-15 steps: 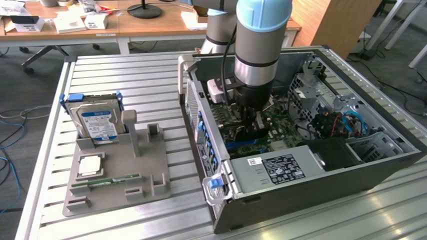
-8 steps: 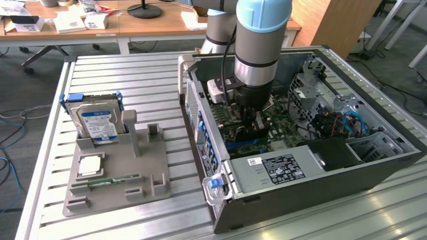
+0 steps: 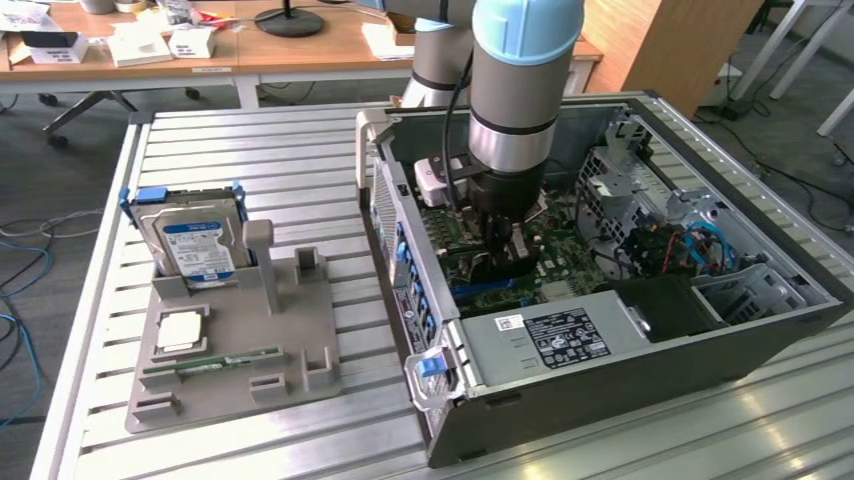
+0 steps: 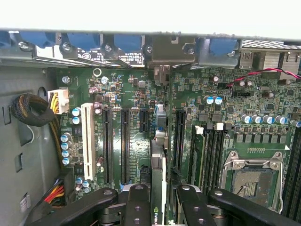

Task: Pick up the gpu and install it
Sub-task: 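Insert the gpu into the slot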

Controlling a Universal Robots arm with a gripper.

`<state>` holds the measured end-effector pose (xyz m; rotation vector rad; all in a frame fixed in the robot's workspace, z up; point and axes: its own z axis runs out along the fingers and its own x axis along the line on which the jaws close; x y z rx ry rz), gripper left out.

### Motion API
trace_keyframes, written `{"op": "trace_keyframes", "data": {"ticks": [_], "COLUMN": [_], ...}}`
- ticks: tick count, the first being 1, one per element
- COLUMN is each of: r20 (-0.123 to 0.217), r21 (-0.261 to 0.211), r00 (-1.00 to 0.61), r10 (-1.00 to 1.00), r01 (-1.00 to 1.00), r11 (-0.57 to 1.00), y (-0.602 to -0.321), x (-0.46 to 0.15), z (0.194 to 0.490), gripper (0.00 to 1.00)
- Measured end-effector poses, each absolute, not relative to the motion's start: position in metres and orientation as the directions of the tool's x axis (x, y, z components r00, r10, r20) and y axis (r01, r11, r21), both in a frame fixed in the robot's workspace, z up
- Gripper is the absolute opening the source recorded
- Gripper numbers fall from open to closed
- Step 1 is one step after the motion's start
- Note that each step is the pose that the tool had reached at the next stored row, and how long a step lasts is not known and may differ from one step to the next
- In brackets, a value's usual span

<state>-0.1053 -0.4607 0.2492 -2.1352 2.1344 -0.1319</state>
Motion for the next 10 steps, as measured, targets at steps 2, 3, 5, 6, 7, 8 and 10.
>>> {"op": "trace_keyframes", "data": {"ticks": [2, 3, 5, 6, 7, 8, 10], "r20": [-0.023, -0.023, -0.023, -0.023, -0.023, -0.023, -0.023], "r21": [-0.146, -0.146, -0.146, -0.146, -0.146, -0.146, -0.146], "r00": [0.002, 0.001, 0.000, -0.001, -0.003, -0.004, -0.007], "r10": [-1.000, -1.000, -1.000, -1.000, -1.000, -1.000, -1.000], "r01": [-0.989, -0.989, -0.989, -0.989, -0.989, -0.989, -0.989], "r11": [0.002, 0.002, 0.003, 0.004, 0.006, 0.008, 0.010], "y": [-0.4607, -0.4607, -0.4607, -0.4607, -0.4607, -0.4608, -0.4608], "x": [-0.1052, -0.1053, -0.1052, -0.1052, -0.1052, -0.1052, -0.1052], "z": [0.2492, 0.2492, 0.2492, 0.2492, 0.2492, 0.2492, 0.2492], "gripper": [0.26, 0.26, 0.26, 0.26, 0.26, 0.26, 0.26]}}
